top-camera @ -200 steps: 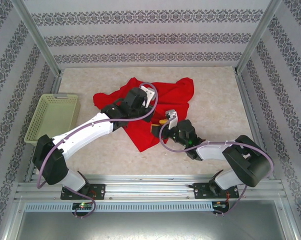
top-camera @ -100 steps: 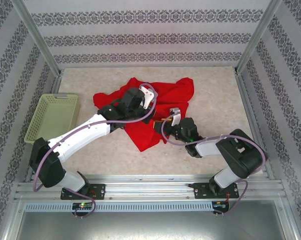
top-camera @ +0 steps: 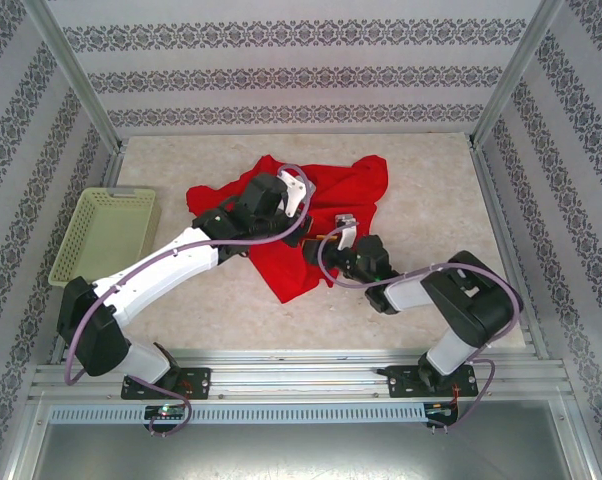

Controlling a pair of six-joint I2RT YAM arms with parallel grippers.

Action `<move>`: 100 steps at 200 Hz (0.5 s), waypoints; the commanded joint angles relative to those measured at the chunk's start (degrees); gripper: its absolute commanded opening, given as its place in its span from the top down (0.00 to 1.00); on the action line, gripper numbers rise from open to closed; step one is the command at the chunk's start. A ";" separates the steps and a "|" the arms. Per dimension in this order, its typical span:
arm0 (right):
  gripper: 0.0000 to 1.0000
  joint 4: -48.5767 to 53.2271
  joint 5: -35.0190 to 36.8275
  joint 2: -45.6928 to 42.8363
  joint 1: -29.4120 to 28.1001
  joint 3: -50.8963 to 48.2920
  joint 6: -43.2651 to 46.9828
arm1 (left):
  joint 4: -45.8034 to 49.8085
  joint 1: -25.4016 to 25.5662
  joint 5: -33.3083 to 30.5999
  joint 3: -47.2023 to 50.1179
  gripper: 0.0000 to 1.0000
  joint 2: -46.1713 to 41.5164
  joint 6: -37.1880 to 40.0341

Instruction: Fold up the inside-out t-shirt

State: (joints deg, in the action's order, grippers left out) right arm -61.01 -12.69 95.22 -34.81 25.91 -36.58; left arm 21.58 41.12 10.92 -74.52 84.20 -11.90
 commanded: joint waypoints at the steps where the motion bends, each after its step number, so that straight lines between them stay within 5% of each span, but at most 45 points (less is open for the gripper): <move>1: 0.29 2.62 6.99 3.62 -1.26 4.07 2.40 | 0.80 -0.69 4.72 -4.84 0.99 -0.88 -3.79; 16: 0.20 8.80 11.93 4.82 -2.26 7.84 2.98 | 2.05 -0.63 6.81 -7.43 0.99 -0.21 -4.92; 58: 0.17 26.69 26.06 5.98 -6.40 18.00 8.20 | 4.27 -0.69 7.93 -14.41 0.99 2.41 -8.01; 100: 0.11 39.90 31.82 9.36 -7.39 26.79 9.17 | 5.31 -0.61 9.33 -20.65 0.99 5.36 -9.84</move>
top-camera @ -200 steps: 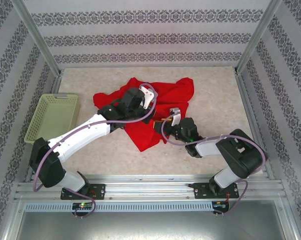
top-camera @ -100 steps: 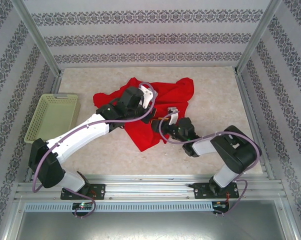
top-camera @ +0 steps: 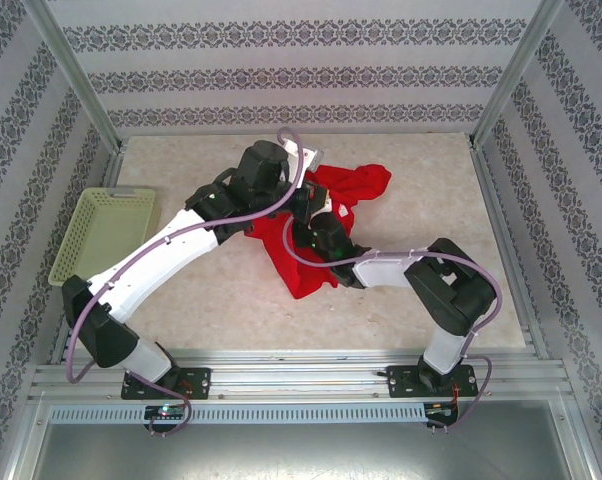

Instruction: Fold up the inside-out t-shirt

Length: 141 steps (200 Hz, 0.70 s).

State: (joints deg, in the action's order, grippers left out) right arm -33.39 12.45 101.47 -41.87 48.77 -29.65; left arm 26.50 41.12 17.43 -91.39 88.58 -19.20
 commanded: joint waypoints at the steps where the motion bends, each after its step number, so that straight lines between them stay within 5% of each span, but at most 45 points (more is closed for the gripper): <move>1: 0.10 12.63 6.79 3.20 -0.37 4.03 2.19 | 0.39 -0.61 2.89 -3.87 0.99 1.03 -2.66; 30: 0.03 22.82 8.97 6.50 -0.38 11.22 2.70 | 0.36 -0.39 3.45 -6.45 0.99 0.62 -3.21; 141: 0.04 49.16 9.87 19.66 1.68 30.61 -1.69 | 1.10 -0.34 0.87 -16.15 0.99 -3.09 -3.54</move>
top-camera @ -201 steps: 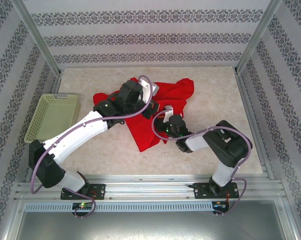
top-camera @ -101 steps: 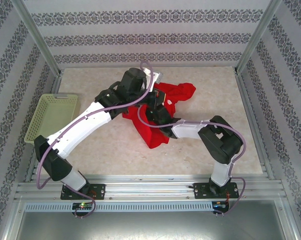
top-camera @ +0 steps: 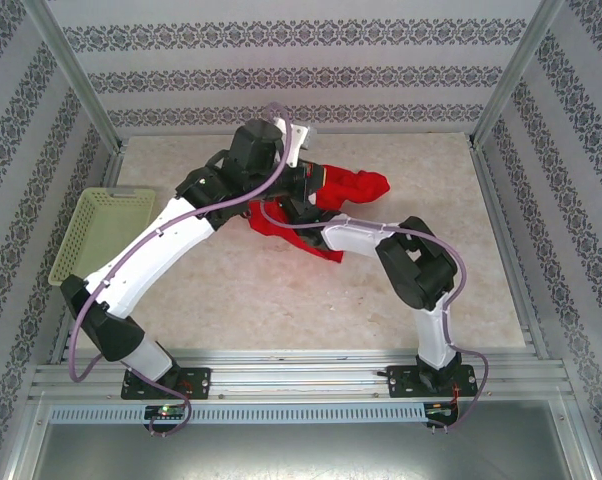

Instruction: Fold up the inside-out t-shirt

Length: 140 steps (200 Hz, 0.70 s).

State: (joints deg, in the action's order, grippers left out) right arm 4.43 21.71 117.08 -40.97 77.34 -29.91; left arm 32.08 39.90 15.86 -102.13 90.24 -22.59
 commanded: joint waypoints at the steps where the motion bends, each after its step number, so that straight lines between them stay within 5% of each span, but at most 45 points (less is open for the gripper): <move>1: 0.04 11.50 0.61 4.13 0.84 2.21 -1.49 | -4.48 0.88 2.39 -5.43 0.99 -4.82 -0.16; 43: 0.11 15.35 -1.12 7.17 1.84 5.89 -2.15 | -4.34 0.82 -0.72 -6.18 0.99 -5.51 0.20; 67: 0.33 12.95 -0.90 4.74 1.72 2.81 -1.07 | -2.05 -0.19 -5.74 -5.65 0.99 -5.52 1.66; 119: 1.00 -6.28 -7.22 -13.85 -0.96 -19.48 4.43 | 2.06 -10.32 -14.46 -0.99 0.96 -3.44 0.82; 140: 1.00 -10.62 -11.17 -22.54 -1.97 -26.94 4.71 | 4.04 -14.91 -15.16 0.64 0.96 -0.15 0.38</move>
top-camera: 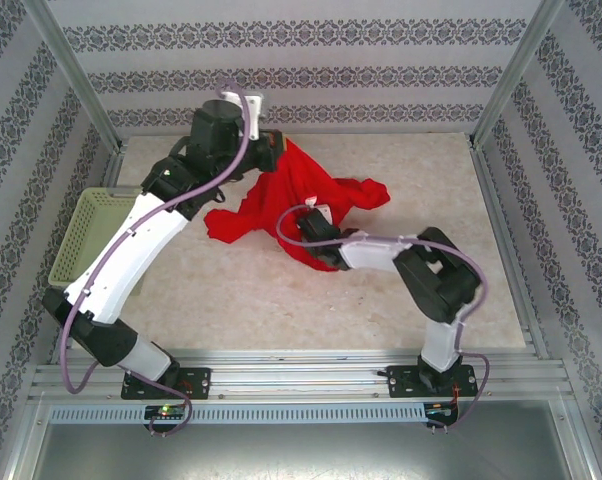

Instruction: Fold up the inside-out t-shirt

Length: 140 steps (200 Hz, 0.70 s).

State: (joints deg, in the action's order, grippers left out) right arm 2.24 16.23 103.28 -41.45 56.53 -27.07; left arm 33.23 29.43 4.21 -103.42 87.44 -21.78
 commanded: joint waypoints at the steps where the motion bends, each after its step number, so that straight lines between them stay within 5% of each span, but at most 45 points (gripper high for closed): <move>1: 1.00 -8.64 -5.86 -9.22 -1.55 -6.50 1.86 | 3.02 -4.58 -3.55 2.00 0.96 2.82 -0.44; 93: 1.00 -14.84 -13.79 -41.97 -1.91 -24.11 3.73 | 9.07 -10.11 -12.29 9.57 0.96 21.21 -3.58; 140: 1.00 -12.71 -11.78 -50.09 1.08 -30.97 0.77 | 6.50 -10.10 -14.78 18.33 0.96 21.89 -5.67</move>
State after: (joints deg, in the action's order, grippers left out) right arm -9.80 4.10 54.76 -41.82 29.52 -24.73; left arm 38.81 19.77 -7.79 -87.53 110.21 -25.21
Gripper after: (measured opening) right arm 0.055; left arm 0.040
